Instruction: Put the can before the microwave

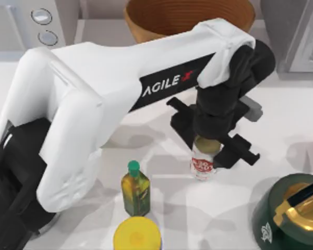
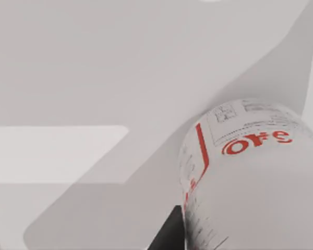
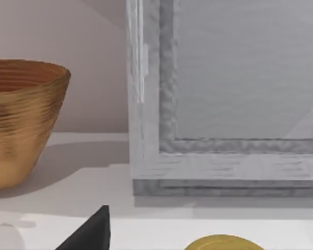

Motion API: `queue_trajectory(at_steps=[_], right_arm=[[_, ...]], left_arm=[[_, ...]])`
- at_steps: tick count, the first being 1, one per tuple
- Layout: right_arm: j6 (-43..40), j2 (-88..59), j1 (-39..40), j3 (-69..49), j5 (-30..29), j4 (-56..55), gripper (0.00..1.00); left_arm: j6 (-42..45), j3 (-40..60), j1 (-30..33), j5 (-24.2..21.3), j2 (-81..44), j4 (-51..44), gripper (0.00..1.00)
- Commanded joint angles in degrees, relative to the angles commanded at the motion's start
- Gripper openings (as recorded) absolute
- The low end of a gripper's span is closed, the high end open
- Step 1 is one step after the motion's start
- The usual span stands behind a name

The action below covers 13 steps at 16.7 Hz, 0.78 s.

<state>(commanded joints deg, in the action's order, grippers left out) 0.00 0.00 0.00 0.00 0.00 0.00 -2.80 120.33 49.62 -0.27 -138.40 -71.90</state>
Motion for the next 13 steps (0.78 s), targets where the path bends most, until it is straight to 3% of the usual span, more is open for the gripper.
queue_trajectory(at_steps=[5,13], right_arm=[[0.0,0.0,0.0,0.0,0.0,0.0,1.00],[0.0,0.0,0.0,0.0,0.0,0.0,1.00]], left_arm=[[0.0,0.0,0.0,0.0,0.0,0.0,0.02],[0.0,0.0,0.0,0.0,0.0,0.0,0.00]])
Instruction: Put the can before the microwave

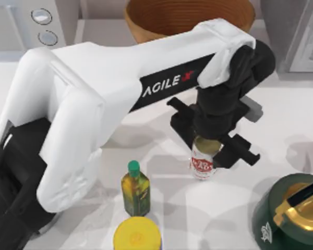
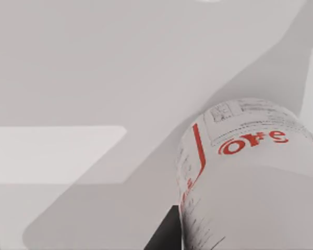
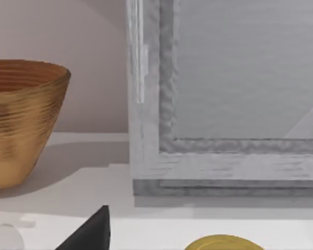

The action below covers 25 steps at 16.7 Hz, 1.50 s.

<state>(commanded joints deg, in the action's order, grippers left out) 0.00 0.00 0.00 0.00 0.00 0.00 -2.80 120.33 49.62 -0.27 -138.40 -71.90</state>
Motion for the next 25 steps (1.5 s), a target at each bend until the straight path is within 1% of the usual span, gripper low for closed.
queue_trajectory(at_steps=[3,9,14,16,18,20,23,25], right_arm=[[0.0,0.0,0.0,0.0,0.0,0.0,1.00],[0.0,0.0,0.0,0.0,0.0,0.0,1.00],[0.0,0.0,0.0,0.0,0.0,0.0,1.00],[0.0,0.0,0.0,0.0,0.0,0.0,1.00],[0.0,0.0,0.0,0.0,0.0,0.0,1.00],[0.0,0.0,0.0,0.0,0.0,0.0,1.00],[0.0,0.0,0.0,0.0,0.0,0.0,1.00],[0.0,0.0,0.0,0.0,0.0,0.0,1.00]], left_arm=[[0.0,0.9,-0.1,0.0,-0.1,-1.0,0.00],[0.0,8.7,0.0,0.0,-0.1,-8.6,0.00],[0.1,9.0,-0.2,0.1,-0.1,-9.0,0.00],[0.6,9.0,-2.1,1.4,1.3,-8.6,0.00],[1.5,9.2,-6.5,3.8,3.9,-7.9,0.00],[2.8,8.9,-13.2,6.3,7.3,-6.7,0.00],[5.7,6.4,-26.7,8.3,11.9,-4.8,0.00],[8.1,3.5,-36.6,8.2,13.8,-3.7,0.00]])
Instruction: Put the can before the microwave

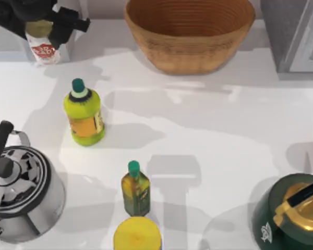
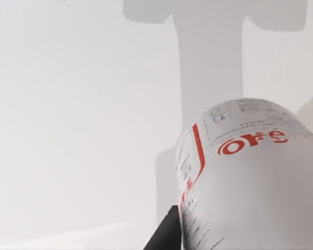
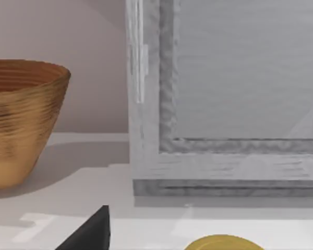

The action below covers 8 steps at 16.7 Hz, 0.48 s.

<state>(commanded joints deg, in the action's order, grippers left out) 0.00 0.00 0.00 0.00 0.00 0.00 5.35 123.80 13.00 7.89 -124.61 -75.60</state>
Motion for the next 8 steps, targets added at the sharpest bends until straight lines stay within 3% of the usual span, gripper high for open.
queue_trajectory(at_steps=[4,8], right_arm=[[0.0,0.0,0.0,0.0,0.0,0.0,1.00],[0.0,0.0,0.0,0.0,0.0,0.0,1.00]], left_arm=[[4.8,-7.6,-16.5,-3.6,0.6,1.2,0.00],[7.8,-13.8,-24.2,-7.7,-0.7,1.5,0.00]])
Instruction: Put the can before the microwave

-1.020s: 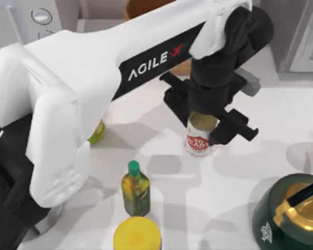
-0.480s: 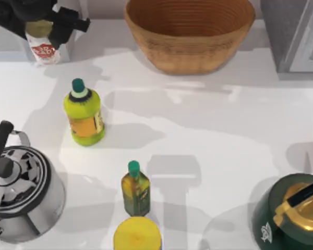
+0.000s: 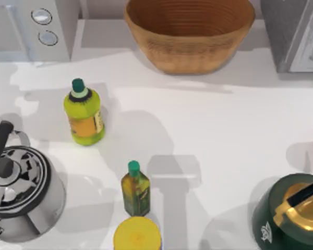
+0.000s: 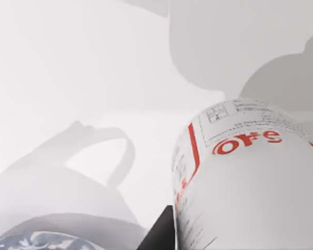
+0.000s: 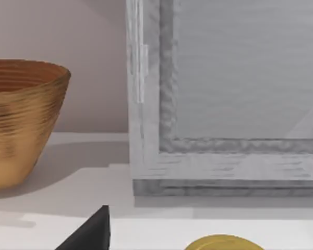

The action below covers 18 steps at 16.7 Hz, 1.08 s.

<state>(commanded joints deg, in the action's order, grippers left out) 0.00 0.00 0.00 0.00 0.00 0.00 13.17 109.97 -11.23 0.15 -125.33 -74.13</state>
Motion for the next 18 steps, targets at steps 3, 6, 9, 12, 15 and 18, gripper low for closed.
queue_trajectory(at_steps=[3,6,9,12,15,18], right_arm=[[0.0,0.0,0.0,0.0,0.0,0.0,1.00],[0.0,0.0,0.0,0.0,0.0,0.0,1.00],[0.0,0.0,0.0,0.0,0.0,0.0,1.00],[0.0,0.0,0.0,0.0,0.0,0.0,1.00],[0.0,0.0,0.0,0.0,0.0,0.0,1.00],[0.0,0.0,0.0,0.0,0.0,0.0,1.00]], left_arm=[[0.2,-0.3,-0.4,-0.3,-0.2,0.0,0.00],[0.2,-0.4,-0.3,-0.1,-0.1,0.1,0.00],[0.2,-1.3,-0.4,-0.2,-0.2,1.0,0.00],[0.2,-2.0,-0.5,-0.3,-0.3,1.7,0.00],[0.2,-2.0,-0.5,-0.3,-0.3,1.7,0.00],[0.2,-2.0,-0.5,-0.3,-0.3,1.7,0.23]])
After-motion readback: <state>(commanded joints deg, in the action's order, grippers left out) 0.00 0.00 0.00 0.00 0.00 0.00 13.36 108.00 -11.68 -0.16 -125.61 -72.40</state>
